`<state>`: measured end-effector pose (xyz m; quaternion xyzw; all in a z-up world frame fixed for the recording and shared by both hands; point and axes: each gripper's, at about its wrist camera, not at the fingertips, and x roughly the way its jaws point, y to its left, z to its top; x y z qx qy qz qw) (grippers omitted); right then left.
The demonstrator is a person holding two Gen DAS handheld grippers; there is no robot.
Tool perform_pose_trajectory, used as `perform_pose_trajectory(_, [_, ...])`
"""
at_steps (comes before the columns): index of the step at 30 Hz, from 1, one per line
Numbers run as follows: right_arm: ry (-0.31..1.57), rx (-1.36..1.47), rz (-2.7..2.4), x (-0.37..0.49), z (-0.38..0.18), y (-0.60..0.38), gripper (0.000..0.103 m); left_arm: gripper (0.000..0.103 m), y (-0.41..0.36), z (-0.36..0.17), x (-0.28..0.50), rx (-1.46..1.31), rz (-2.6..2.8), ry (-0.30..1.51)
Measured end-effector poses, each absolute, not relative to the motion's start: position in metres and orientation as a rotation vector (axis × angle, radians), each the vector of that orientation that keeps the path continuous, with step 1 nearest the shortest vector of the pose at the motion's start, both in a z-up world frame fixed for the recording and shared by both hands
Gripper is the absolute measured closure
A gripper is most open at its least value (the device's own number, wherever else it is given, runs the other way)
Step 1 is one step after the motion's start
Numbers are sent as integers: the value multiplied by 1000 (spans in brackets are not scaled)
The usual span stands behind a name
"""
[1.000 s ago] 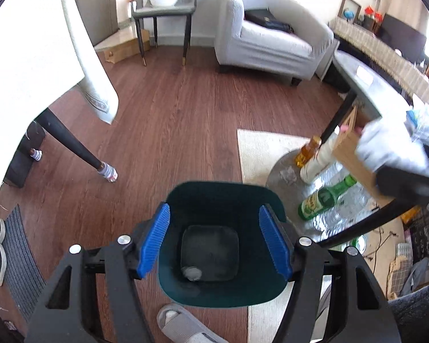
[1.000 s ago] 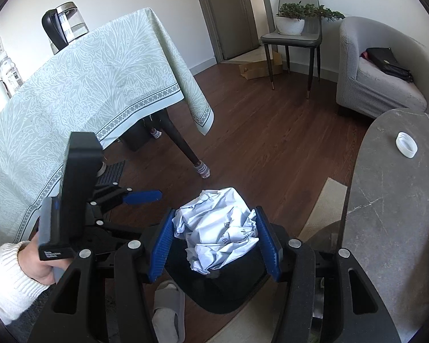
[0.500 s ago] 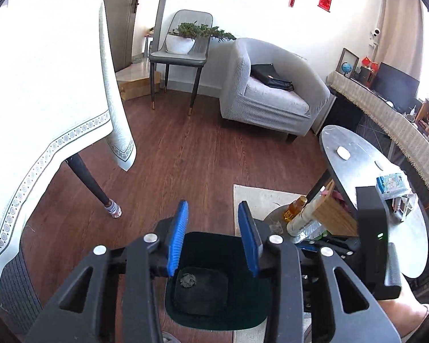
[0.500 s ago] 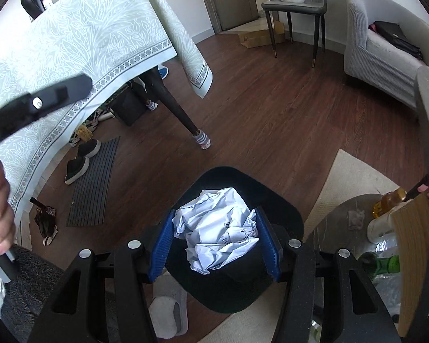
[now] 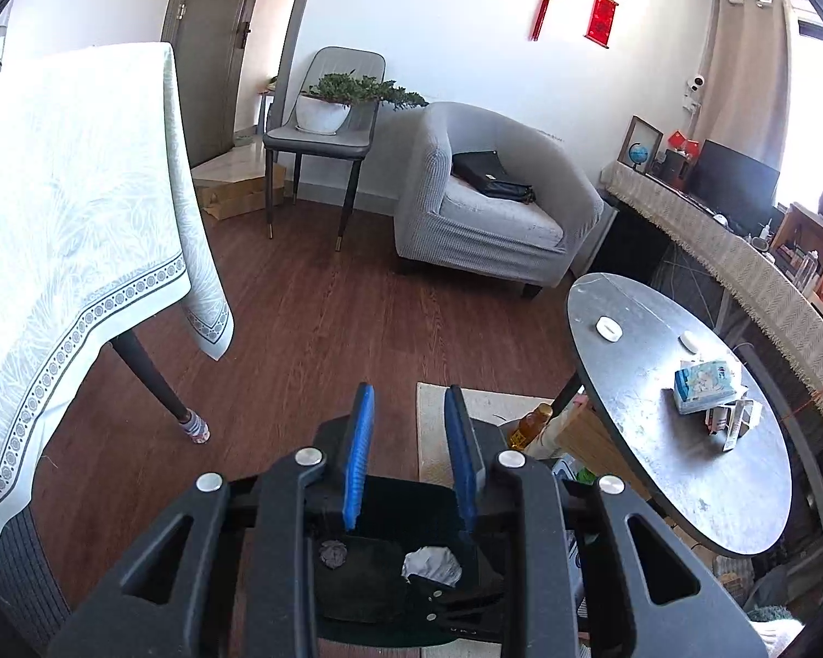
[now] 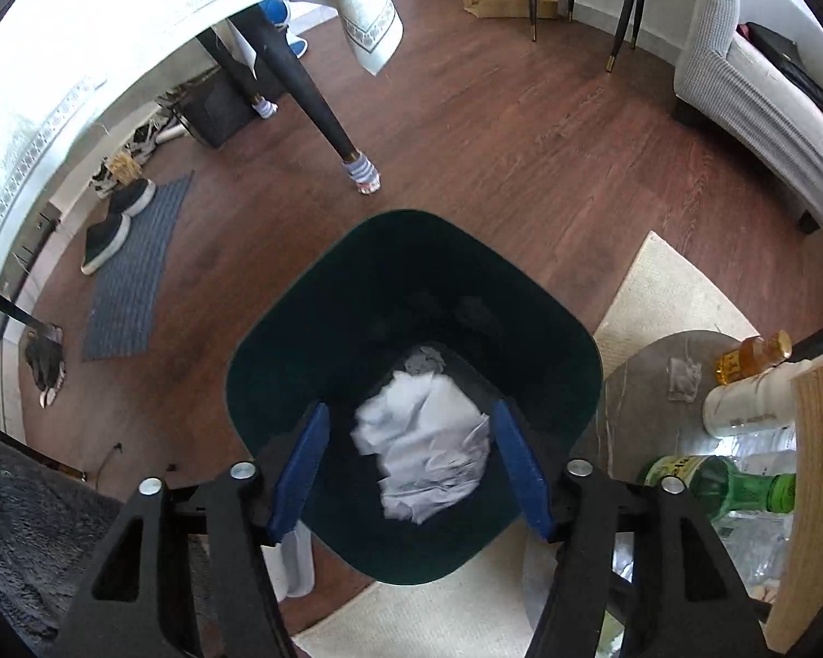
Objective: Collect trash
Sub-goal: 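Lower the paper ball into the green bin and open the right tool, then move both tools back over the table toward the remaining trash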
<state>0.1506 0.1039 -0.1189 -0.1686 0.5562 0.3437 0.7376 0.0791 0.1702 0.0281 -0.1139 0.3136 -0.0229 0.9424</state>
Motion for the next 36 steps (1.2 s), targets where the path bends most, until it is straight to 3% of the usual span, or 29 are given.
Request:
perform_pose_trajectory(9, [1164, -356, 801, 146, -100, 94, 31, 75, 164, 35, 80, -229, -39, 620])
perform_pose_trajectory(14, [1089, -346, 846, 137, -68, 92, 39, 75, 158, 46, 77, -198, -27, 587])
perform_pose_trajectory(17, [1033, -338, 869, 131, -43, 90, 39, 70, 155, 57, 71, -180, -24, 556])
perform_pose_trajectory(21, [959, -331, 866, 124, -12, 79, 48, 65, 151, 68, 65, -174, -28, 516])
perform_pose_trajectory(36, [786, -218, 727, 114, 63, -11, 55, 49, 110, 70, 78, -171, -71, 518])
